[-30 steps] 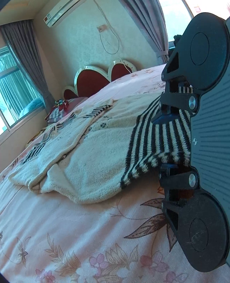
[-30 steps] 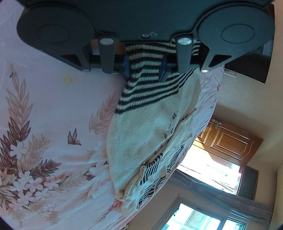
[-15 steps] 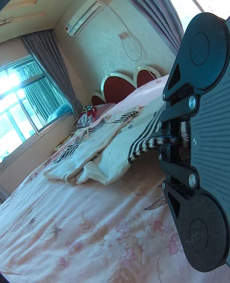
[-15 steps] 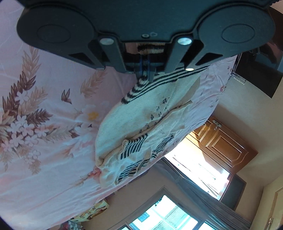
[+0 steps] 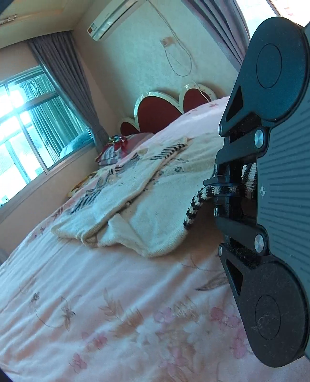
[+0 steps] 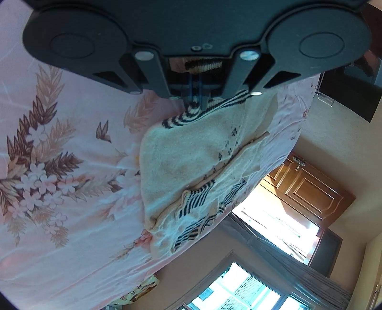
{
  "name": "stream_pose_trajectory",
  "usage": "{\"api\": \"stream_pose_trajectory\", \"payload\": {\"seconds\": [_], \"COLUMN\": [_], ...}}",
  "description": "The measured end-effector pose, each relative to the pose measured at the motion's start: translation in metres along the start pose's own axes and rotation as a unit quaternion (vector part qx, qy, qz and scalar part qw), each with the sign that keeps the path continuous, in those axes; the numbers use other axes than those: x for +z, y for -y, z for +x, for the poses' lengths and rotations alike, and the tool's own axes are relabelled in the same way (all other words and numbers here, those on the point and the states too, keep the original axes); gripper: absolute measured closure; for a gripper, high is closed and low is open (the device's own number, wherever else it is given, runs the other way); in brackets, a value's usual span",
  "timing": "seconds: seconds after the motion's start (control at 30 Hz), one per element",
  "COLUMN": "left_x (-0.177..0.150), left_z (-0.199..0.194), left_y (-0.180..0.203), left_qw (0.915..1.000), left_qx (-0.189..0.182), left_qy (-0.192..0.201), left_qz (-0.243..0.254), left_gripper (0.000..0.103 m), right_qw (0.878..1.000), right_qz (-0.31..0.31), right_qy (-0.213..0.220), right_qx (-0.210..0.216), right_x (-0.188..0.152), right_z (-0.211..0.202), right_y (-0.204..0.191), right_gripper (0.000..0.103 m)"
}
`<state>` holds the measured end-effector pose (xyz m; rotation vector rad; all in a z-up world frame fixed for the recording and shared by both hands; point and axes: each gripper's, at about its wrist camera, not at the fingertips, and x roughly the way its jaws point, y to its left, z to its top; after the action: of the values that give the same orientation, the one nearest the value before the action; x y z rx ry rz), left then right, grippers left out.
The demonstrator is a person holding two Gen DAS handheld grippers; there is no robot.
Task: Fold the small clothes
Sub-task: 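Lift the striped hem with both tools and fold it over toward the collar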
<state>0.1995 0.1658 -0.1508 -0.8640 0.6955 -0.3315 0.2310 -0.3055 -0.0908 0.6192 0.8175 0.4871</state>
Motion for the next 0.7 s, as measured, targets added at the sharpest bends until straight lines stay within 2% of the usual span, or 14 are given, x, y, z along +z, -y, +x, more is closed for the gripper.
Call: {"api": "stream_pose_trajectory", "payload": {"seconds": [0.13, 0.33, 0.4, 0.53, 0.7], "left_x": [0.027, 0.092, 0.115, 0.154, 0.193], "left_z": [0.015, 0.052, 0.071, 0.114, 0.170], "left_y": [0.009, 0.032, 0.036, 0.035, 0.022], "left_qw": [0.9996, 0.9981, 0.9981, 0.9986, 0.9989], "left_qx": [-0.019, -0.035, -0.029, 0.010, 0.030], "left_qy": [0.021, 0.048, 0.050, 0.042, 0.034], "left_qz": [-0.007, 0.017, 0.021, 0.030, 0.014], "left_gripper": [0.098, 0.098, 0.098, 0.098, 0.098], "right_qw": [1.000, 0.998, 0.997, 0.998, 0.997], "right_qz": [-0.003, 0.005, 0.014, 0.016, 0.061], "right_qy": [0.016, 0.058, 0.066, 0.062, 0.050], "right_qx": [0.009, 0.029, 0.029, 0.021, 0.001], "right_x": [0.027, 0.088, 0.111, 0.153, 0.191], "right_z": [0.012, 0.040, 0.055, 0.092, 0.142], "right_y": [-0.006, -0.014, -0.015, -0.015, 0.009], "right_gripper": [0.098, 0.098, 0.098, 0.098, 0.098]}}
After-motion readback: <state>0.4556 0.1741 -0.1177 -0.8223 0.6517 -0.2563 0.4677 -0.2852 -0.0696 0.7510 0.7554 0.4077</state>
